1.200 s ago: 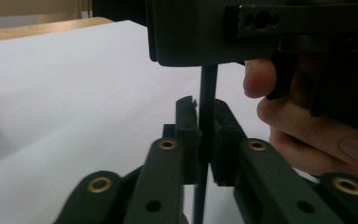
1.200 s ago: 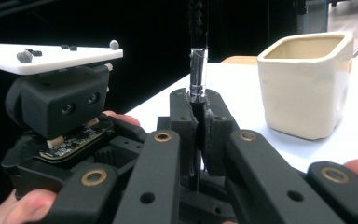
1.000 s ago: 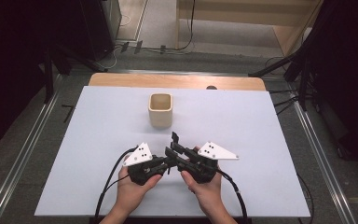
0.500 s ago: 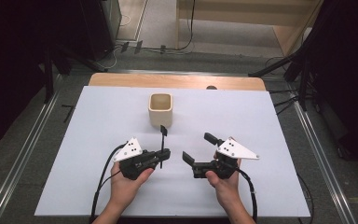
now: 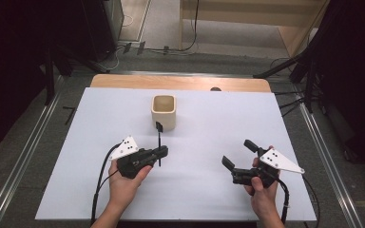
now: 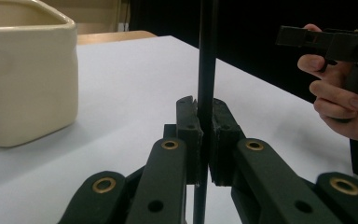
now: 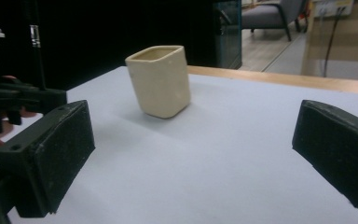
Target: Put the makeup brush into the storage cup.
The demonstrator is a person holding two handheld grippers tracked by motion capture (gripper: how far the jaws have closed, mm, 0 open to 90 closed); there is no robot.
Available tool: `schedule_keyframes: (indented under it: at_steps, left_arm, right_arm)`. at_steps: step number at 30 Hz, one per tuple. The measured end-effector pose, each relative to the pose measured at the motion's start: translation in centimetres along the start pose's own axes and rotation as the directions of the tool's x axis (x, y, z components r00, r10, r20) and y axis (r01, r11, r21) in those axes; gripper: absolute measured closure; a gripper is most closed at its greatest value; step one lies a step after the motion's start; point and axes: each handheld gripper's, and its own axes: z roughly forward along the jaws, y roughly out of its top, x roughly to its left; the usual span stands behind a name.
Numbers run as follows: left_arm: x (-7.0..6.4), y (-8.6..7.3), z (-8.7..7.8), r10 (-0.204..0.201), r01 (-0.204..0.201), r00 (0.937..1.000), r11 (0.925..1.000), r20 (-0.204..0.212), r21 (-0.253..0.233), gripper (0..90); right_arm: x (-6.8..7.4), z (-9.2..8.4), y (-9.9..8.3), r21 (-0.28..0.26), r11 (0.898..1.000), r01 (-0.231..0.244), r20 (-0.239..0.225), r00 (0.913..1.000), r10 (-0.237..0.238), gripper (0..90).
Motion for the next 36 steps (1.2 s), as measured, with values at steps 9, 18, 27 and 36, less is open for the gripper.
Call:
schedule_keyframes:
  at_steps: [9, 18, 27, 36]
  left_arm:
    - [0.7, 1.3, 0.1, 0.015, -0.015, 0.9998, 0.9996, -0.016, -0.024, 85.6]
    - [1.7, 3.1, -0.2, 0.016, -0.019, 0.9991, 0.9976, -0.040, -0.067, 85.6]
    - [3.0, 4.9, -0.4, 0.021, -0.028, 0.9977, 0.9952, -0.065, -0.094, 85.5]
    - [3.8, 6.4, 0.2, 0.036, -0.044, 0.9961, 0.9932, -0.081, -0.108, 85.6]
  right_arm:
    - [-2.5, -2.7, -1.2, 0.014, 1.000, 0.006, 0.059, 0.9983, -0.007, 0.0]
    - [-3.8, -3.4, -1.7, 0.019, 1.000, -0.002, 0.071, 0.9975, 0.000, 0.0]
    - [-5.2, -4.2, -2.0, 0.004, 1.000, 0.000, 0.118, 0.9930, 0.000, 0.0]
    - [-5.9, -4.7, -2.0, -0.012, 1.000, -0.005, 0.132, 0.9913, 0.006, 0.0]
